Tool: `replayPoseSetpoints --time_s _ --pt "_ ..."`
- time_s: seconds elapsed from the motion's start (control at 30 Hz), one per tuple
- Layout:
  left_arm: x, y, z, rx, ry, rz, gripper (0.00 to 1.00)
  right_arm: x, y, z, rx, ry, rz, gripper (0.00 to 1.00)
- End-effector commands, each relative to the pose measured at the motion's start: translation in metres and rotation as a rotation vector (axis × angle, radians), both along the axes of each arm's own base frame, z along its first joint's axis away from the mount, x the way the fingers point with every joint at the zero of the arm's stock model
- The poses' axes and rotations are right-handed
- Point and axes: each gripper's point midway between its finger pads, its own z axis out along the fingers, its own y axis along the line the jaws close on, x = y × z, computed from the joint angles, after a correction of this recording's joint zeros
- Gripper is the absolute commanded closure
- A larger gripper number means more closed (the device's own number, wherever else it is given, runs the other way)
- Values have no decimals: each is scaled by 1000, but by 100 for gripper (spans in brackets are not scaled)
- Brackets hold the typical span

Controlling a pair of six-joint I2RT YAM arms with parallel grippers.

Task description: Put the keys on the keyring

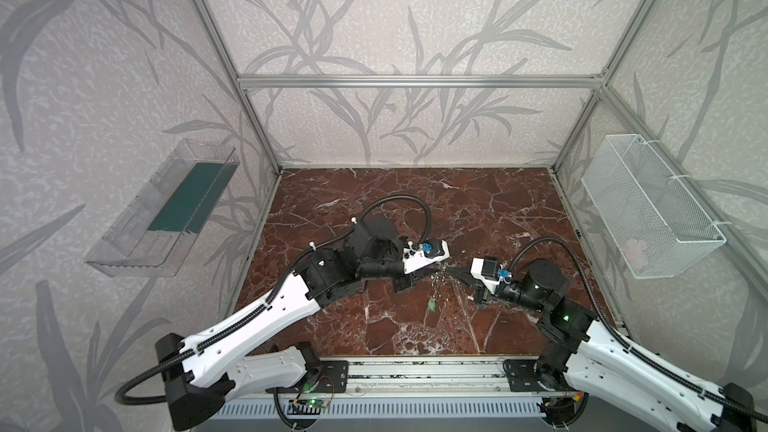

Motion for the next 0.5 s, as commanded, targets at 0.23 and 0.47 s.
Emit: replayPoseSetpoints --time_s 0.23,0.47 --pt "-11 -11 18 -212 50 -89 73 -4 2 29 106 -50 34 100" --pt "-12 -13 14 -208 44 -103 86 -7 4 31 118 -53 60 100"
